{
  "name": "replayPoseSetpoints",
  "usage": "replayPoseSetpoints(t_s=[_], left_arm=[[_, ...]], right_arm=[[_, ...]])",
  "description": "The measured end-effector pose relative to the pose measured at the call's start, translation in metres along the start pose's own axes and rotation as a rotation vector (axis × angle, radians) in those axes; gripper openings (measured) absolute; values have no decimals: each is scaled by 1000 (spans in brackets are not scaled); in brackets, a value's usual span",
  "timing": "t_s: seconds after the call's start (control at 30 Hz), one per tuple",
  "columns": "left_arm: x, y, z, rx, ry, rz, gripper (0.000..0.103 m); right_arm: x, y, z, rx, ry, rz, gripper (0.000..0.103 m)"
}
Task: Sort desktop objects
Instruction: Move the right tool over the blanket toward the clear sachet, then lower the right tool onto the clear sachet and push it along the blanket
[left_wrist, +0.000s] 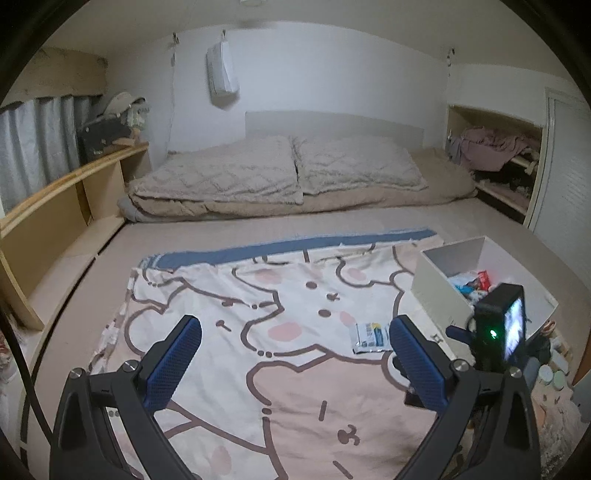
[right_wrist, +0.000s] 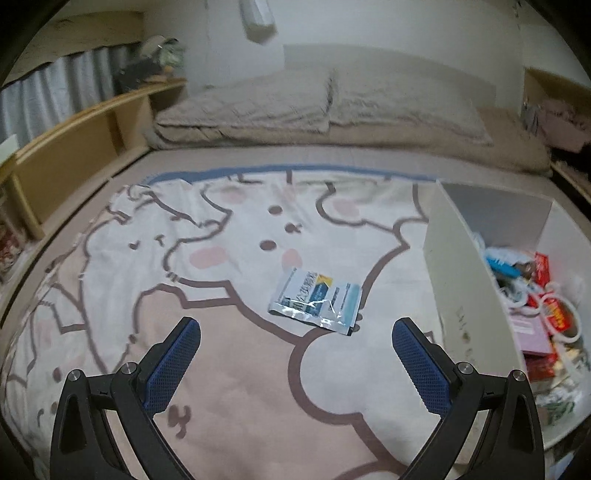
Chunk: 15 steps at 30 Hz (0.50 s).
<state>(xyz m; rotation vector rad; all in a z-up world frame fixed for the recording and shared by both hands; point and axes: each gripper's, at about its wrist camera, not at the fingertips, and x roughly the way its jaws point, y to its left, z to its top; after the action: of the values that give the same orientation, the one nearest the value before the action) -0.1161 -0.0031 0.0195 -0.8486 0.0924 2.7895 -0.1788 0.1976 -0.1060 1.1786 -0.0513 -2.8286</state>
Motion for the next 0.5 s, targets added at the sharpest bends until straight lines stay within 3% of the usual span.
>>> replayPoseSetpoints(t_s=[0.5], left_arm=[[113, 20, -38, -57, 264, -27, 102]], right_arm=[[84, -26, 21, 42, 116, -42, 103]])
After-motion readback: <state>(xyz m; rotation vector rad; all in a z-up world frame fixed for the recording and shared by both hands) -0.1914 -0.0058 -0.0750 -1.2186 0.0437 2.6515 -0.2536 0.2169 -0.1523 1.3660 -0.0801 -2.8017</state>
